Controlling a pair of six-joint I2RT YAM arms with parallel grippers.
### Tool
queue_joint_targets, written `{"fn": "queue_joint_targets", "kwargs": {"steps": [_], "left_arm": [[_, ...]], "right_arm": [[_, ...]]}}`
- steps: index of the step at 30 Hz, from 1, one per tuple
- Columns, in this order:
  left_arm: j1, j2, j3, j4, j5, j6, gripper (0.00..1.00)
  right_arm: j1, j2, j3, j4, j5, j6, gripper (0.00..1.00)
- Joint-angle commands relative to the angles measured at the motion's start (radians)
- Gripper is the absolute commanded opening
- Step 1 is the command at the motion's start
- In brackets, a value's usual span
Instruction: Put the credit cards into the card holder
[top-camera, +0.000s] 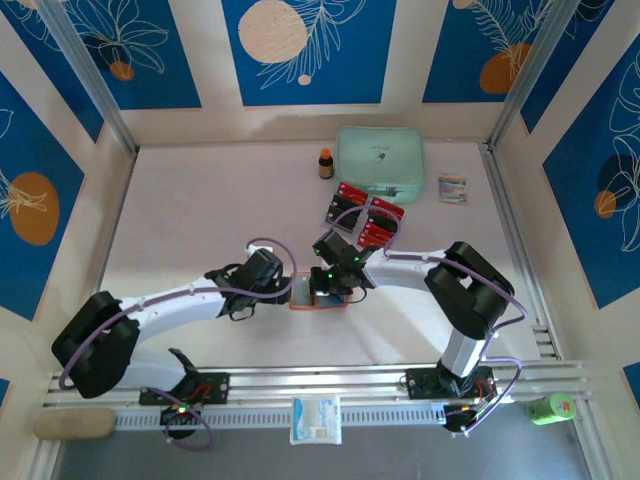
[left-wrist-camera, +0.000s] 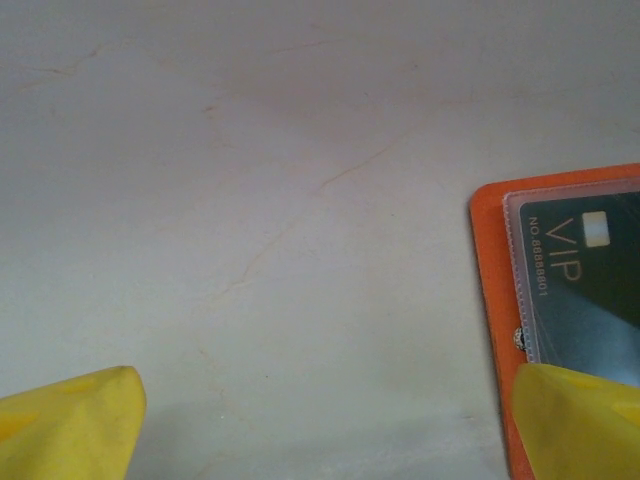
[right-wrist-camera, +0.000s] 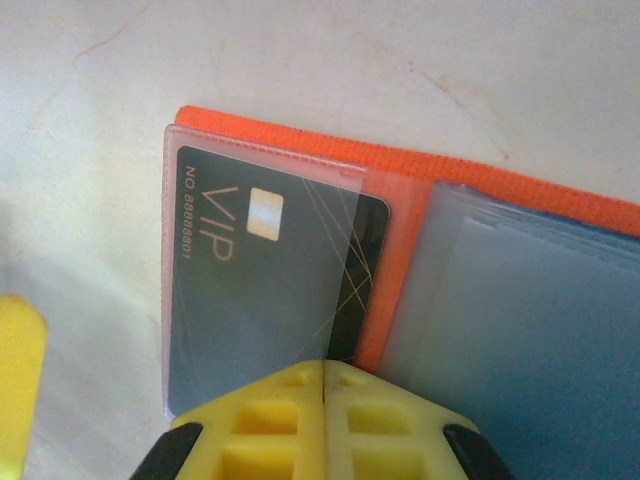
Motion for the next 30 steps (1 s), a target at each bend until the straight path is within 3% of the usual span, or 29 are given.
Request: {"fn": "queue_joint_targets", "kwargs": {"steps": [1,12,30], "left_arm": [[0.003,0.023,0.026,0.018,0.039,0.024,0.94],[0.002,0.096,0.046,0.082,0.080,0.029,0.94],[0.002,0.094,0.017,0.091,0.073,0.022,0.94]], "right_arm": [[-0.007,-0.042,-0.006,-0.010,-0.022,0.006,0.00],[-0.018,-0.051,-0.002,-0.013,-0.024,0.003,0.00],[-0.073,-0.037,0.008,-0.009,-0.043,-0.022,0.00]]}}
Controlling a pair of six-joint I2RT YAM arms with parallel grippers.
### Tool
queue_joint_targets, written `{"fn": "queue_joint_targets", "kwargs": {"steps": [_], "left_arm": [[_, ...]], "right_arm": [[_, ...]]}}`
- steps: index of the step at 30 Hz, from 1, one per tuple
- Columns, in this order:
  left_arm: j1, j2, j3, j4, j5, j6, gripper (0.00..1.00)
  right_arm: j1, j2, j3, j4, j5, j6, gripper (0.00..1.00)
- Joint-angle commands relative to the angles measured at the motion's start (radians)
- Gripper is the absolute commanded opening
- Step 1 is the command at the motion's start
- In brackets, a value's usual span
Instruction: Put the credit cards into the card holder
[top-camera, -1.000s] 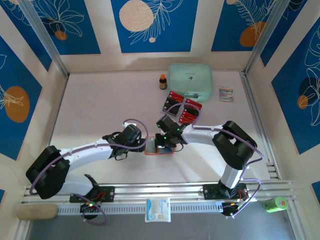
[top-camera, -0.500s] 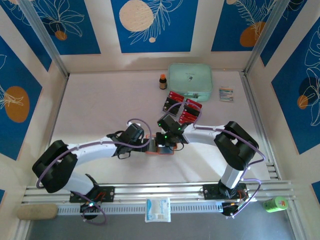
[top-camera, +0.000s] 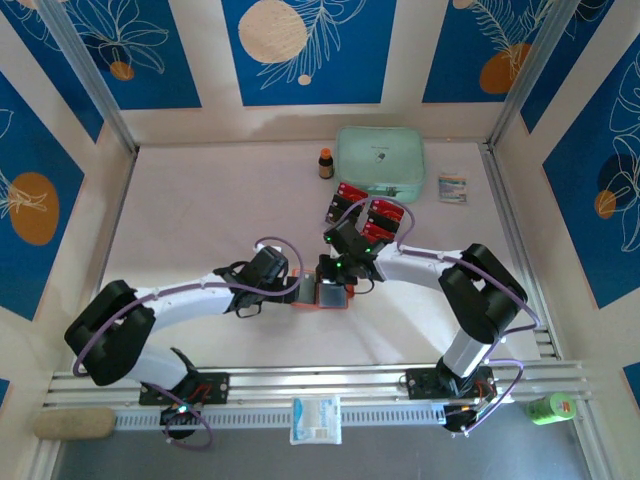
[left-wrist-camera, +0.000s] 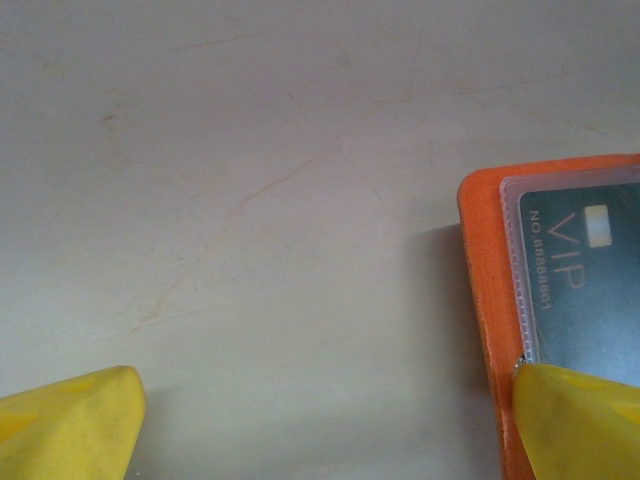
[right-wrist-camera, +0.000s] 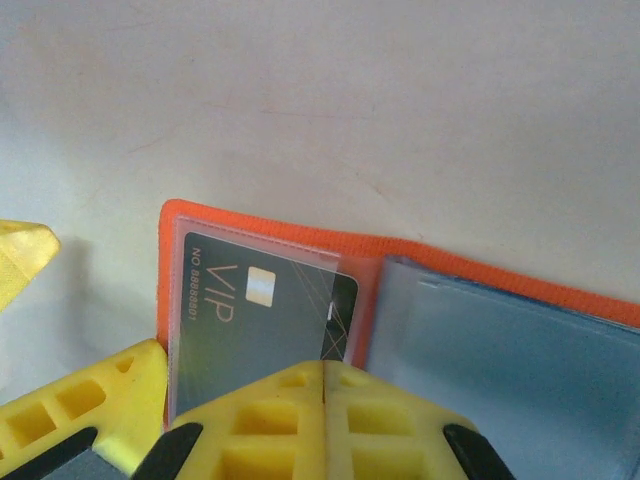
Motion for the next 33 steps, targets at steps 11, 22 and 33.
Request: {"fn": "queue_joint_targets", "kwargs": {"steps": [11,22,33], "left_arm": [[0.003,0.005,-0.010,0.015,0.010,0.002,0.94],[0.002,-0.010,-0.008,-0.001,-0.003,0.002,0.95],[0.005,-0.123,0.006,-0.101,-0.060,-0.008,0.98]], "right_arm": [[0.018,0.105,0.047,0.008,-0.053,-0.018,0.00],[0.029,0.102,0.049,0.002,-0.053,-0.013,0.00],[-0.015,-0.027,0.008,-0.018,-0.065,-0.029,0.00]]}}
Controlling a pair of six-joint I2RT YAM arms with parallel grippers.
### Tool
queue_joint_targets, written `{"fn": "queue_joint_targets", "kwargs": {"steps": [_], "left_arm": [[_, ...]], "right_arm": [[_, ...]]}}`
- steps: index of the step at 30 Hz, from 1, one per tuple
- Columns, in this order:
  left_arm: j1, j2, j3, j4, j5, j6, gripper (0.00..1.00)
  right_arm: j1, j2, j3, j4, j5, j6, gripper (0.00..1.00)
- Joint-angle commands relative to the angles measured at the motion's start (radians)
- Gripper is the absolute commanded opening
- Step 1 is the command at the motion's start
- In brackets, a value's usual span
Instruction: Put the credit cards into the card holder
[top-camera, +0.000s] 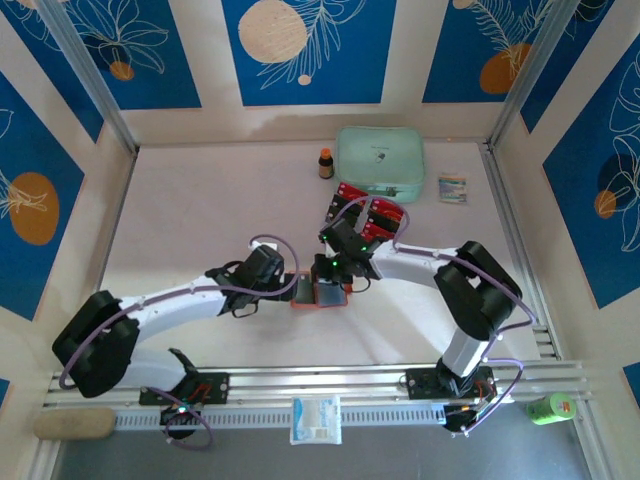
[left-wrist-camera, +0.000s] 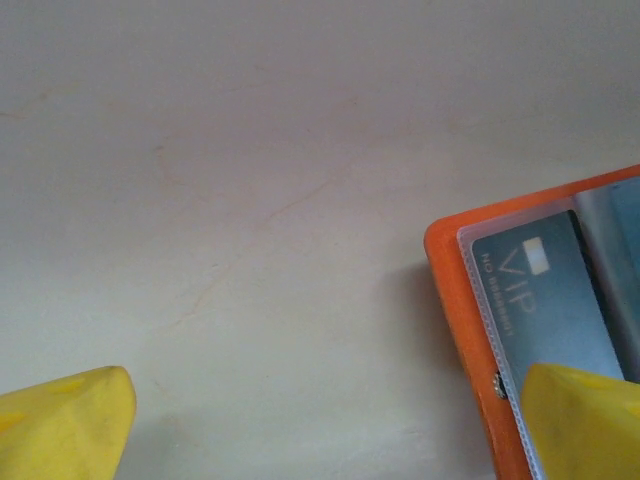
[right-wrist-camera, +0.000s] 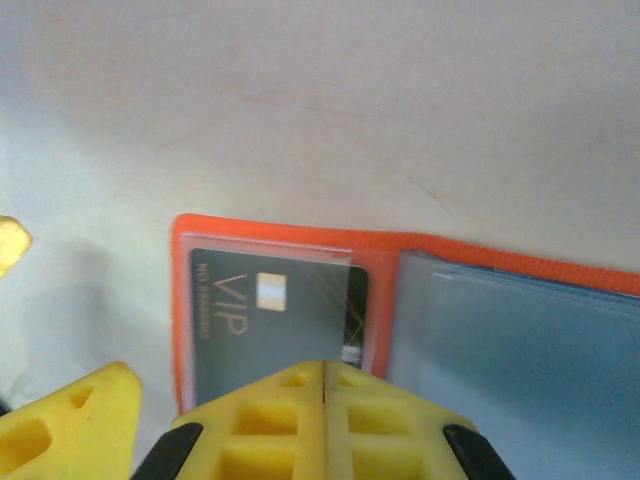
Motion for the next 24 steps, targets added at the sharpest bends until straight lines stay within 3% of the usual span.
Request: {"fn": "queue_joint_targets", "kwargs": {"steps": [1,9,19,24], "left_arm": [[0.004,-0.035,0.011,-0.053,-0.024,-0.009,0.99],[-0.019,-0.041,0.086,-0.045,0.026,-0.027,0.99],[-0.157,0.143,0.231,0.056,0.033,-0.105,0.99],[-0.174,0.216,0.222,0.120,0.058,-0.153,0.97]], "right_arm": [[-0.024,-0.045,-0.027,-0.021,-0.032,-0.029,0.00],[-0.105,-0.092,-0.076,-0.042,-0.068,-0.077,0.00],[-0.167,-0.083,-0.093,-0.041,-0.110,-0.121,0.00],[-0.174,-0.061,-0.083,-0.031,-0.126,-0.131,0.00]]}}
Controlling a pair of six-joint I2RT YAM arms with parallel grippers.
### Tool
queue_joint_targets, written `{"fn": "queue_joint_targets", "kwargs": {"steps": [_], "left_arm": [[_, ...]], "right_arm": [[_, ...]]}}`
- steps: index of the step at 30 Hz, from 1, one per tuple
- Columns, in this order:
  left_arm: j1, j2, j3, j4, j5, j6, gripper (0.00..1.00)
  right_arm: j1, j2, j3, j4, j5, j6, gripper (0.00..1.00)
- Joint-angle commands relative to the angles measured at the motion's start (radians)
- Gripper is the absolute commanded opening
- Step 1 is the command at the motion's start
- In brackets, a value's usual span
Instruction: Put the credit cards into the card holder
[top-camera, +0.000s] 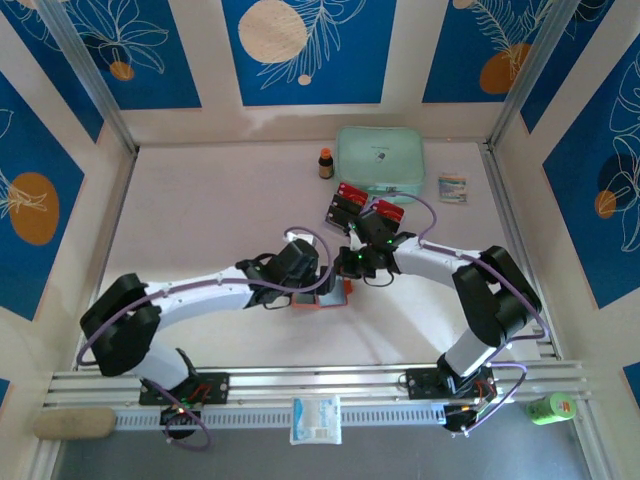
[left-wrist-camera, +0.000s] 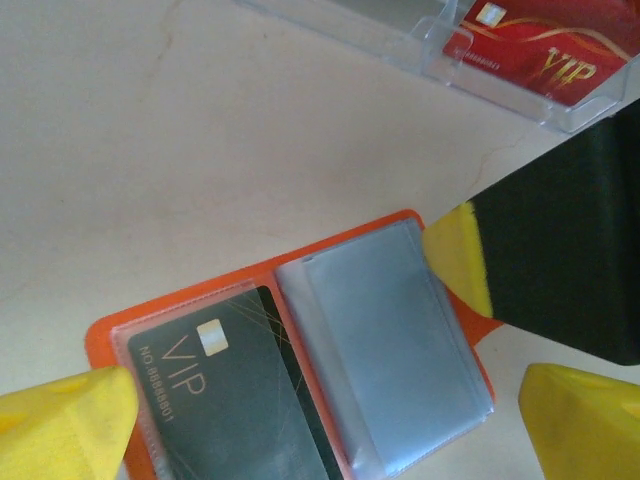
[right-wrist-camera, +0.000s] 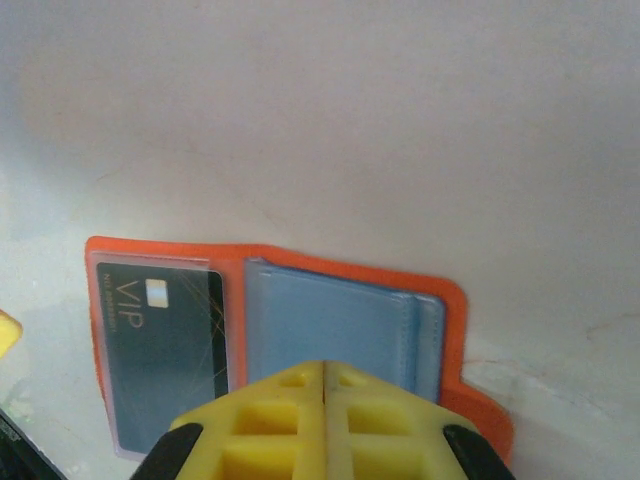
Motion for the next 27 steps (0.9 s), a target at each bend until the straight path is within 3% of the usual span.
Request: {"fn": "queue_joint_targets", "kwargs": {"steps": [1,14,27], "left_arm": [[-0.011,0.039,-0.003,0.056,0.027,-0.053,0.96],[-0.010,0.090,-0.056,0.064,0.014,-0.043,0.93],[0.005,0.122,-0.011,-0.032,-0.008,0.114,0.95]], "right_arm": [[-0.003,0.017,0.009,0.000,-0.046,-0.026,0.00],[0.002,0.082,0.032,-0.022,-0.045,-0.041,0.00],[0.041,0.091,-0.052,0.049,-0.063,0.042,0.00]]}}
